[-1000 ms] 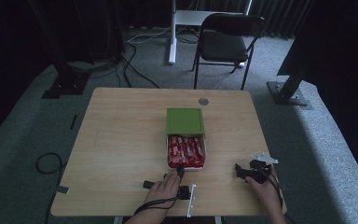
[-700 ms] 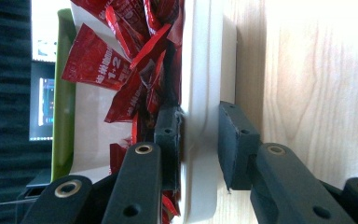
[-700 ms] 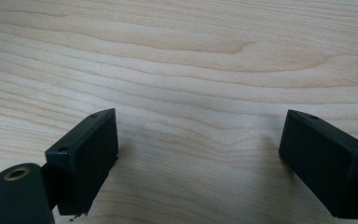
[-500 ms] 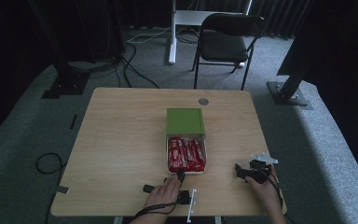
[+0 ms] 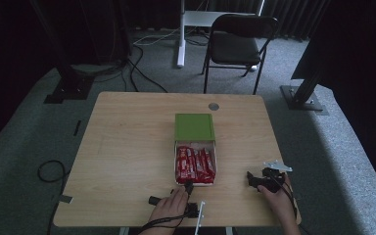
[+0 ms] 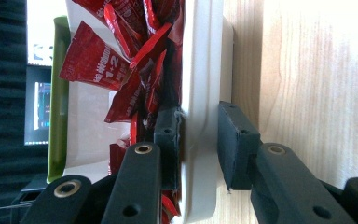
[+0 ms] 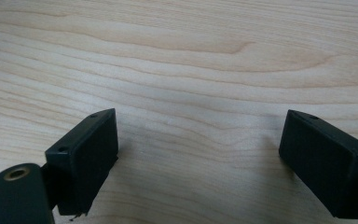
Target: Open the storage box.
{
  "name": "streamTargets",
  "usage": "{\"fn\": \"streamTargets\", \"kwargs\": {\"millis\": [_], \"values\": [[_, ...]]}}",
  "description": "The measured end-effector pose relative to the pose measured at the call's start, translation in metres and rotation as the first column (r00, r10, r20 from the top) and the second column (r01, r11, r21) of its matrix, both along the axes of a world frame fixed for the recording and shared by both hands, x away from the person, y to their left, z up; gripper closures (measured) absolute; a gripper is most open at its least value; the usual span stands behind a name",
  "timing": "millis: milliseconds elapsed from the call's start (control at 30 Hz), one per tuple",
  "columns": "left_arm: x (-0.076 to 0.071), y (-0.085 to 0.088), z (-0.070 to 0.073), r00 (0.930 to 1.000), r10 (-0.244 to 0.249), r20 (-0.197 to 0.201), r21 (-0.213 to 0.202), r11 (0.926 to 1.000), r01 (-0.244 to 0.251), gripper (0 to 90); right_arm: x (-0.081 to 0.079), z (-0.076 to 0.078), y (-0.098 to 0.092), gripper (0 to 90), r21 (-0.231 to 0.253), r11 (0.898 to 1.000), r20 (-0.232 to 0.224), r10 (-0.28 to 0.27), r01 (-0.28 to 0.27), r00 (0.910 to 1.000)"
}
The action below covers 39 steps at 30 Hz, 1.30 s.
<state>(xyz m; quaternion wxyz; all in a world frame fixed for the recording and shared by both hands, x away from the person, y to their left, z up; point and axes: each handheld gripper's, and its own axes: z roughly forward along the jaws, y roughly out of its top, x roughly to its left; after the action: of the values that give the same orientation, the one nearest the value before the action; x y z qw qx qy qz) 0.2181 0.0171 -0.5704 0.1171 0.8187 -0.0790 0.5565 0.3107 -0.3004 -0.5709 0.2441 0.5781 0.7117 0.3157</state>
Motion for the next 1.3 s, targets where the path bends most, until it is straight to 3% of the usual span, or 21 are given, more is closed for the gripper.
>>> {"fn": "streamTargets", "kwargs": {"millis": [800, 1033, 1067, 1167, 1233, 1267, 1300], "values": [[-0.008, 0.001, 0.003, 0.9989, -0.033, -0.032, -0.029, 0.999, 0.033, 71.0, 0.0, 0.0, 0.0, 11.3, 0.0, 1.0, 0.0, 0.0, 0.0, 1.0], [-0.008, 0.003, 0.004, 0.9964, -0.053, -0.066, -0.027, 0.9983, 0.051, 62.0, 0.0, 0.0, 0.0, 11.3, 0.0, 1.0, 0.0, 0.0, 0.0, 1.0], [-0.008, 0.004, 0.005, 0.9941, -0.059, -0.091, -0.047, 0.9974, 0.054, 57.4, 0.0, 0.0, 0.0, 11.3, 0.0, 1.0, 0.0, 0.0, 0.0, 1.0], [-0.009, 0.007, 0.008, 0.9894, -0.076, -0.123, -0.071, 0.9952, 0.068, 56.0, 0.0, 0.0, 0.0, 11.3, 0.0, 1.0, 0.0, 0.0, 0.0, 1.0], [-0.012, 0.01, 0.015, 0.9794, -0.098, -0.177, -0.145, 0.9868, 0.072, 56.0, 0.0, 0.0, 0.0, 11.3, 0.0, 1.0, 0.0, 0.0, 0.0, 1.0], [-0.012, 0.01, 0.015, 0.9794, -0.098, -0.177, -0.145, 0.9868, 0.072, 56.0, 0.0, 0.0, 0.0, 11.3, 0.0, 1.0, 0.0, 0.0, 0.0, 1.0], [-0.013, 0.011, 0.018, 0.9752, -0.105, -0.195, -0.175, 0.9821, 0.071, 56.0, 0.0, 0.0, 0.0, 11.3, 0.0, 1.0, 0.0, 0.0, 0.0, 1.0]]}}
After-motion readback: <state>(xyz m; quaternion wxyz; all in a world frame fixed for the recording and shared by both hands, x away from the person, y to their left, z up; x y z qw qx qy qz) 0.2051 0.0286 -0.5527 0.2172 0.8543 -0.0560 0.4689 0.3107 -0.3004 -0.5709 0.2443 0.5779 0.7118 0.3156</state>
